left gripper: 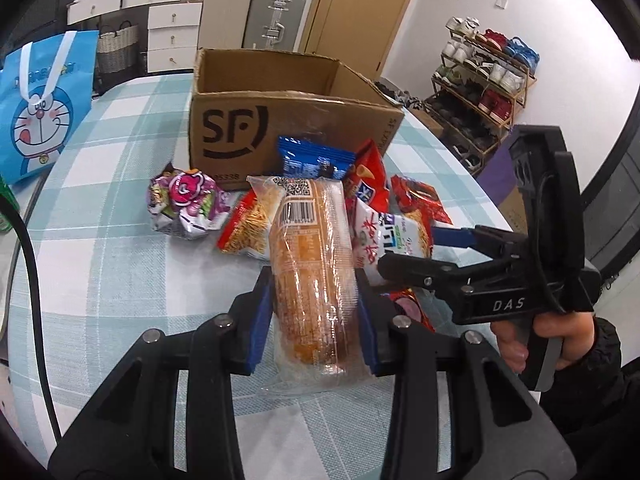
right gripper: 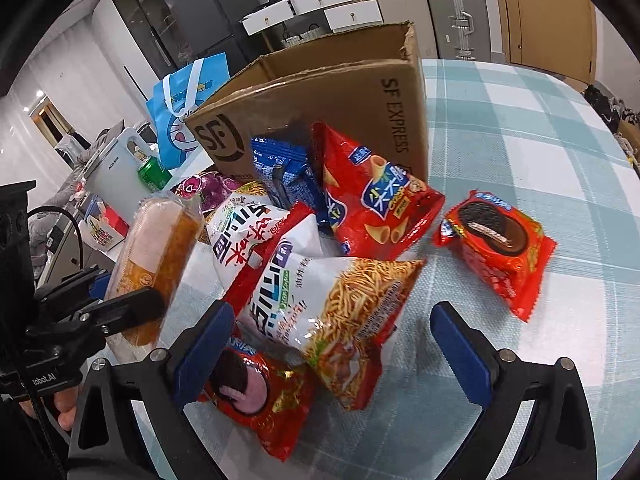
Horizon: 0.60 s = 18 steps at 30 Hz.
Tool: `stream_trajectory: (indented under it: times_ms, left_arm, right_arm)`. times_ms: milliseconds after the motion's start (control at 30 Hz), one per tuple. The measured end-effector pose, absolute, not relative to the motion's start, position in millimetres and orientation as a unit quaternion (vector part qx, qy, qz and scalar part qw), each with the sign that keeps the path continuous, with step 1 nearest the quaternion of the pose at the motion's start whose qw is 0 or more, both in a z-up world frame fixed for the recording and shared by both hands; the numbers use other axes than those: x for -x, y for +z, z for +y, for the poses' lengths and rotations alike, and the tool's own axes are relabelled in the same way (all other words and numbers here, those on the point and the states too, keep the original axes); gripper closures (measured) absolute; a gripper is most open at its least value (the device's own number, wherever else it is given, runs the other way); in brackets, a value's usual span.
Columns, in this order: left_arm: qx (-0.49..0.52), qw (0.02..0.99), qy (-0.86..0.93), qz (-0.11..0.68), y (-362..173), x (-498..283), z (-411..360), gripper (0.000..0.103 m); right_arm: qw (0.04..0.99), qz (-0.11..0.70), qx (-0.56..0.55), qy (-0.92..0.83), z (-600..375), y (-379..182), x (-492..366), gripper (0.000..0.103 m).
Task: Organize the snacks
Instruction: 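Grasp white noodle-snack bag with right tool while left tool holds bread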
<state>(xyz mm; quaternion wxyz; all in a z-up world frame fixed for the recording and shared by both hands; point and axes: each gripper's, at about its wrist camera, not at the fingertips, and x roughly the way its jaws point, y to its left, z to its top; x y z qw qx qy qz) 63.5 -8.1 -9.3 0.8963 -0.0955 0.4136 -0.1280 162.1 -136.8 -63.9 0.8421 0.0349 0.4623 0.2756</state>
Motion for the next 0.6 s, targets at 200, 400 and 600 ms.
stream_trajectory:
  times_ms: [200, 400, 600]
  left_arm:
    - [0.093, 0.902, -0.109, 0.408, -9.1, -64.6, 1.0, 0.069]
    - [0.086, 0.905, -0.089, 0.407, -14.2, -69.7, -2.0, 0.069]
    - [0.081, 0.908, -0.083, 0.403, -13.6, -71.2, -5.2, 0.069]
  right_arm:
    - [0.838, 0.469, -0.038, 0.275, -127.5, -71.6, -167.8, 0.010]
    - [0.834, 0.470, -0.047, 0.285, -125.8, -72.3, -170.0, 0.028]
    - [0.836, 0.454, -0.047, 0.304, -127.7, -68.8, -163.0, 0.046]
